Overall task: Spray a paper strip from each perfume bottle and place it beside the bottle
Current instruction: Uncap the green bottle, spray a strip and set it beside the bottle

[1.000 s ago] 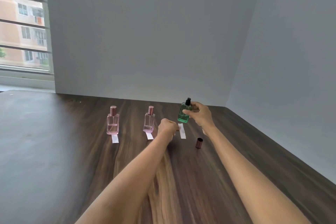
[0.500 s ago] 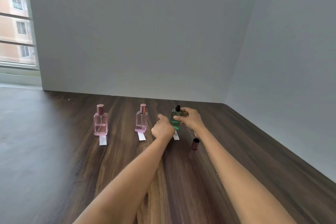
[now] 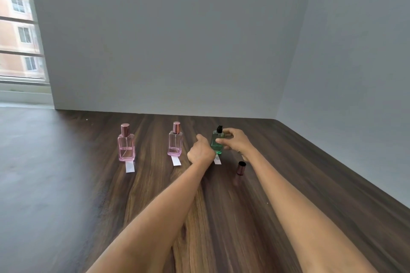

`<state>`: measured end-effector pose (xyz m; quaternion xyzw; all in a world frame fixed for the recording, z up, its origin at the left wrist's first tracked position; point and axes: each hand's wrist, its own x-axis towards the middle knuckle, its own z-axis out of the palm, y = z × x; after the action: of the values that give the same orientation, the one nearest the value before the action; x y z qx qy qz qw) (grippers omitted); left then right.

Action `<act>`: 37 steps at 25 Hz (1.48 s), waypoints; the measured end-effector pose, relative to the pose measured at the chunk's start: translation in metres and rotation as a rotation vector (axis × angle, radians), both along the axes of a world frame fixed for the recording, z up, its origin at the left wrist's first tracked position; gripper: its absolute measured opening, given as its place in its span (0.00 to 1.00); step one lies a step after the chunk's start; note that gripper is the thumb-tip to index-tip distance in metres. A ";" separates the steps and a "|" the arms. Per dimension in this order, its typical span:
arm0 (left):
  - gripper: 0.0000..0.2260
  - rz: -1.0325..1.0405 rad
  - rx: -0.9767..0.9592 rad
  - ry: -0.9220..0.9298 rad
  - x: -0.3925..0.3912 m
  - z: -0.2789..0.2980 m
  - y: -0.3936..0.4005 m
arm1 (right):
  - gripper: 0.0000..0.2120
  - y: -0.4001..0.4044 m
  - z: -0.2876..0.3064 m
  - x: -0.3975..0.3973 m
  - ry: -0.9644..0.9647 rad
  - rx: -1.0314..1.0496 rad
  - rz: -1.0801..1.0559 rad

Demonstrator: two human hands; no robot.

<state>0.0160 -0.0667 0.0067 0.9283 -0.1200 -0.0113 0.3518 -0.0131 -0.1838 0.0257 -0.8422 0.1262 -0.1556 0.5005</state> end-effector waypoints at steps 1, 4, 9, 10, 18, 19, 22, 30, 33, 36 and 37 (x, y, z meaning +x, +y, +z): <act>0.21 -0.008 -0.023 -0.003 -0.002 0.001 0.001 | 0.27 -0.001 0.002 -0.003 0.030 0.002 0.001; 0.15 -0.042 -0.048 -0.098 -0.010 0.004 0.006 | 0.34 -0.005 0.015 -0.019 0.125 -0.075 -0.032; 0.12 -0.109 0.029 -0.308 -0.027 0.009 0.019 | 0.31 -0.007 0.041 -0.052 0.468 -0.695 0.057; 0.13 -0.126 0.065 -0.324 -0.030 0.010 0.021 | 0.31 -0.001 0.044 -0.057 0.584 -0.768 0.095; 0.16 -0.206 0.147 -0.297 -0.033 0.008 0.023 | 0.24 0.023 0.048 -0.058 0.752 -0.751 0.140; 0.15 -0.205 0.139 -0.300 -0.033 0.010 0.023 | 0.25 0.022 0.050 -0.057 0.757 -0.699 0.149; 0.15 -0.206 0.116 -0.324 -0.028 0.016 0.022 | 0.23 0.019 0.058 -0.058 0.657 -0.565 0.170; 0.15 -0.182 0.107 -0.365 -0.019 0.023 0.019 | 0.13 0.021 0.066 -0.045 -0.257 -0.356 -0.217; 0.15 -0.180 0.117 -0.369 -0.015 0.016 0.016 | 0.10 0.028 0.057 -0.035 -0.251 -0.398 -0.273; 0.15 -0.177 0.132 -0.367 -0.012 0.011 0.016 | 0.08 0.032 0.049 -0.027 -0.192 -0.463 -0.299; 0.15 -0.176 0.140 -0.369 -0.011 0.009 0.015 | 0.08 0.033 0.047 -0.025 -0.187 -0.494 -0.308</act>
<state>0.0045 -0.0514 0.0161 0.9227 -0.2620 0.1197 0.2564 -0.0379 -0.1511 0.0726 -0.8914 0.1642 -0.3323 0.2607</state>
